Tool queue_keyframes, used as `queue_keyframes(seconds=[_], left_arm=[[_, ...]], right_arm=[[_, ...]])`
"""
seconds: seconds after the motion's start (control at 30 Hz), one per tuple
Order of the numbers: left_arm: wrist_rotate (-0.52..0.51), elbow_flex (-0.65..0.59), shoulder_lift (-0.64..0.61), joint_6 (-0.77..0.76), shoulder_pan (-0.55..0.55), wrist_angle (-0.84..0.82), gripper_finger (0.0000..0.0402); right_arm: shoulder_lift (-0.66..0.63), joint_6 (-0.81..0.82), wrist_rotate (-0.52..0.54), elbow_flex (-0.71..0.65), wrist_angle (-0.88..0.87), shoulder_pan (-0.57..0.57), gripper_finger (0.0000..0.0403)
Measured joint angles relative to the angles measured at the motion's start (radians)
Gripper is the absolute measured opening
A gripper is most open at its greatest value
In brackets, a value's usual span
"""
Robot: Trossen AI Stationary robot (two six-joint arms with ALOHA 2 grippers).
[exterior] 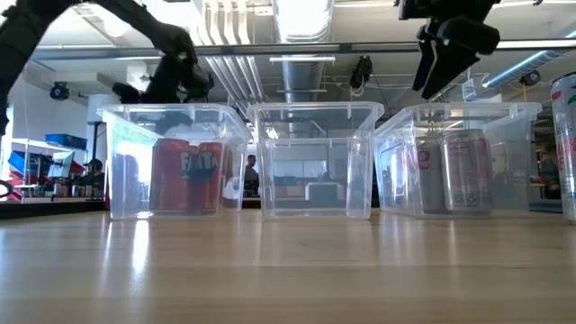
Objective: Sort soda cans
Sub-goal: Put the red soda can into the left transparent bin
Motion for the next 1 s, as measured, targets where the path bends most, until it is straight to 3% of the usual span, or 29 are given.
queue_keyframes(seconds=[0.33, 0.57, 0.87, 1.0], left_arm=[[-0.005, -0.042, 0.113, 0.087, 0.040, 0.001, 0.0318], [0.054, -0.061, 0.111, 0.114, 0.047, 0.002, 0.0320], [0.074, -0.077, 0.109, 0.121, 0.046, 0.001, 0.0355], [0.149, -0.126, 0.110, 0.123, 0.045, -0.002, 0.0364]], right_arm=[[0.000, 0.025, 0.000, -0.081, 0.017, 0.000, 0.0368], [0.000, 0.066, 0.000, -0.098, 0.018, 0.000, 0.0368], [0.000, 0.077, 0.000, -0.106, 0.018, 0.000, 0.0368], [0.000, 0.076, 0.000, -0.106, 0.018, 0.000, 0.0368]])
